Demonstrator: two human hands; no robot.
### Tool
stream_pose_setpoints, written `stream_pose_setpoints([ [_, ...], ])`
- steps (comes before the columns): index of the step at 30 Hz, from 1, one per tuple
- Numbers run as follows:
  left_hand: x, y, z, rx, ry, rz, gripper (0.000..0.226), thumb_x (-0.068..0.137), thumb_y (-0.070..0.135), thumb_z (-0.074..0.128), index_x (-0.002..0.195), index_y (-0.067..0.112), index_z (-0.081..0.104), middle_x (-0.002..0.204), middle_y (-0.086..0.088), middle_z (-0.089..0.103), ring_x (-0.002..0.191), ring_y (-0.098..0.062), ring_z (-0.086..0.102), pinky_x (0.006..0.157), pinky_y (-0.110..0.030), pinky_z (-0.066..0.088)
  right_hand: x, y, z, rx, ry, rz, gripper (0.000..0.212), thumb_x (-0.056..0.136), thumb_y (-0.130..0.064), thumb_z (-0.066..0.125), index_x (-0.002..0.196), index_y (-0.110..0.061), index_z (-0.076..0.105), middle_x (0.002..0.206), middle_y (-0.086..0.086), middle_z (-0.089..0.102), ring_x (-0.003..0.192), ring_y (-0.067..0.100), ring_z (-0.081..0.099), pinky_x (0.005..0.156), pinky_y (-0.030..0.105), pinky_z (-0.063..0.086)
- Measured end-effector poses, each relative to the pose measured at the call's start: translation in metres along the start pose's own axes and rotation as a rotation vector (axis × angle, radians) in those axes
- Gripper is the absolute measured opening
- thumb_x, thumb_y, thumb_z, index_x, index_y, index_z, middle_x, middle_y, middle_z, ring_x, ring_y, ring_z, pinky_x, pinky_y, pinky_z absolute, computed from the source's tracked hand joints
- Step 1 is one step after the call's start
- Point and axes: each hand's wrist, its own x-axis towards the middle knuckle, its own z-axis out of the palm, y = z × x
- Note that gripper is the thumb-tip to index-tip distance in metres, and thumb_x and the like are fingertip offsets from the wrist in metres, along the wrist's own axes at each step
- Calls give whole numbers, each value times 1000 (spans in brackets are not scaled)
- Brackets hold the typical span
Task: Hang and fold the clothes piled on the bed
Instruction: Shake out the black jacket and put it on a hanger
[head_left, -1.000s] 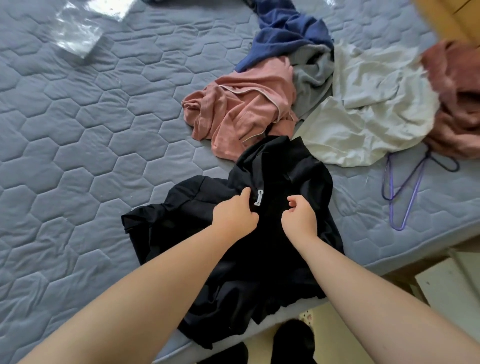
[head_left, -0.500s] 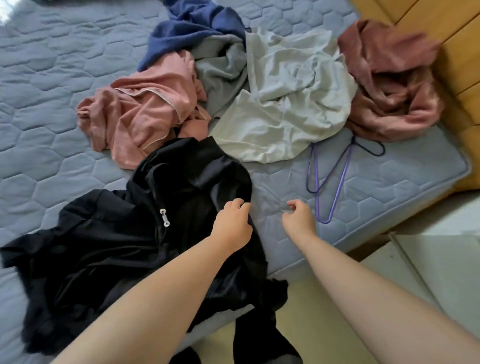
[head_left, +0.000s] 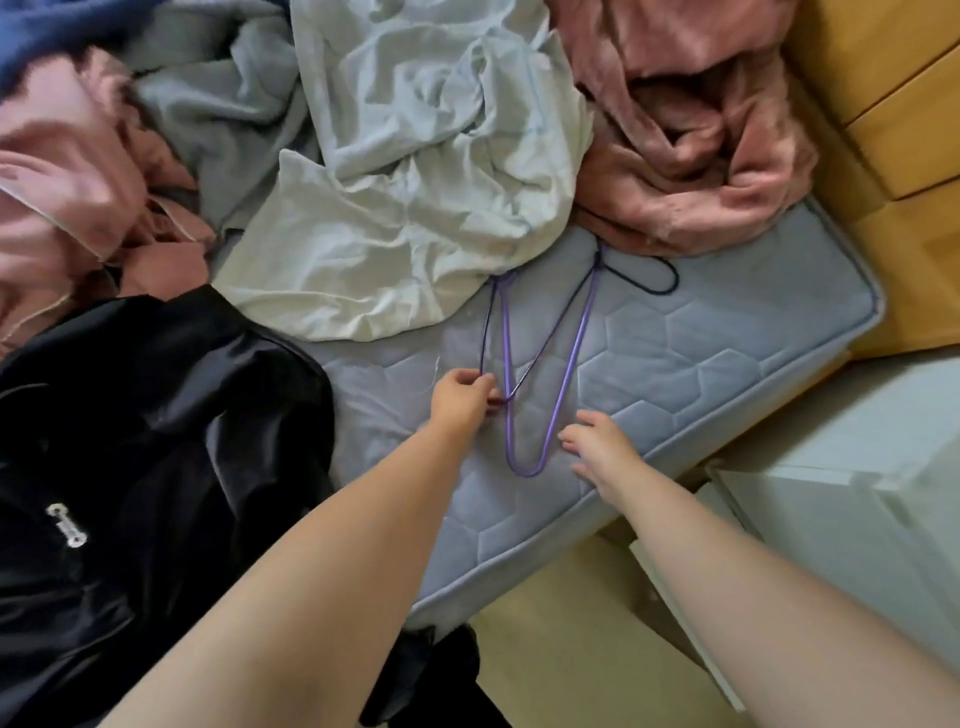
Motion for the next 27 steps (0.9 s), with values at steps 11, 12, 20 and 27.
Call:
stream_pose_setpoints([
  [11,-55,12,-20,146,-203,-87,25,94,-1,53,71,6,58,40,1,57,37,-6,55,49,-19,52,-33,-47,-4,491,-56,23,31,99,-14,40,127,-4,49,104,14,60,101,26,59,85,37,45],
  [12,-60,12,-25,168,-227,-94,25,95,-1,51,73,7,58,41,2,58,38,-5,56,51,-19,51,-39,-53,-2,536,-103,29,28,100,-15,39,125,-7,49,104,13,59,99,24,60,82,35,44],
  [20,-108,17,-96,122,-355,-197,23,98,1,43,86,9,61,51,2,57,45,-8,59,44,-16,47,-104,-79,42,676,-20,55,27,98,-6,38,73,-9,47,48,5,41,40,17,40,50,34,46],
  [27,-149,3,-177,-3,-382,-198,22,98,3,41,103,13,60,59,1,51,39,-3,49,37,-13,38,-181,-94,107,655,-38,-40,37,104,-25,30,71,-11,38,54,6,33,44,19,34,49,33,44],
])
